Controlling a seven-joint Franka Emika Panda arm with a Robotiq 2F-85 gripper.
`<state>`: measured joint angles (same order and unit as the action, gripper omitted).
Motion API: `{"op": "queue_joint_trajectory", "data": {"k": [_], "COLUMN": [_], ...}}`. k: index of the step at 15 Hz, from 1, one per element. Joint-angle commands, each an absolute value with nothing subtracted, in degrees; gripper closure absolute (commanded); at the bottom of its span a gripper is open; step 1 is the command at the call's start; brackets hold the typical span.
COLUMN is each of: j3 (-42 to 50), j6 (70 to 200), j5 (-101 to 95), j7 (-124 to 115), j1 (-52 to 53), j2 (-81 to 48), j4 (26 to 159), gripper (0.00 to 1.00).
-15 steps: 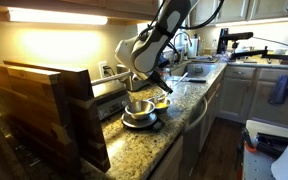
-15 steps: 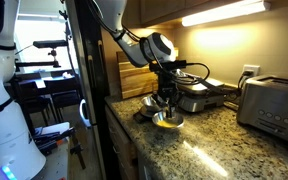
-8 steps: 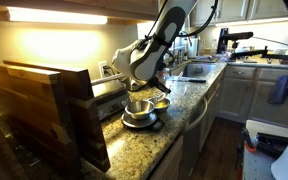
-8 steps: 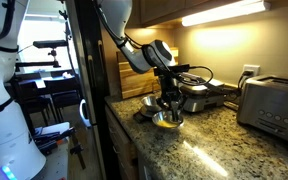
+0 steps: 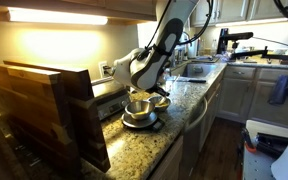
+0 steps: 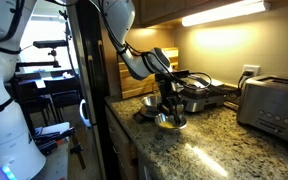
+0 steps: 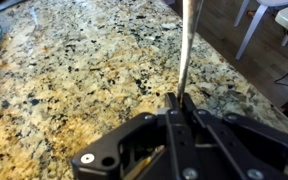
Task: Take the spoon and use it to scoop the contents from the right silver bowl and into the left silver bowl then put the spoon next to the right silver bowl
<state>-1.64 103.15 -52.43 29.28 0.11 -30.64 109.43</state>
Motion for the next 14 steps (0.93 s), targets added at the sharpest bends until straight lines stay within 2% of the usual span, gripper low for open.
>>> {"op": "queue_joint_trajectory", "data": {"k": [1,14], "j3": [-2.83,-3.34], "j6": [101.70,96.63], "j5": [-55.28,-63.23], "j7": [30.50,32.06], "j1": [1.45,2.55], "j2": [-30.18,-32.71], "j4": [110.44,110.71], "gripper": [0.98,0.98]}}
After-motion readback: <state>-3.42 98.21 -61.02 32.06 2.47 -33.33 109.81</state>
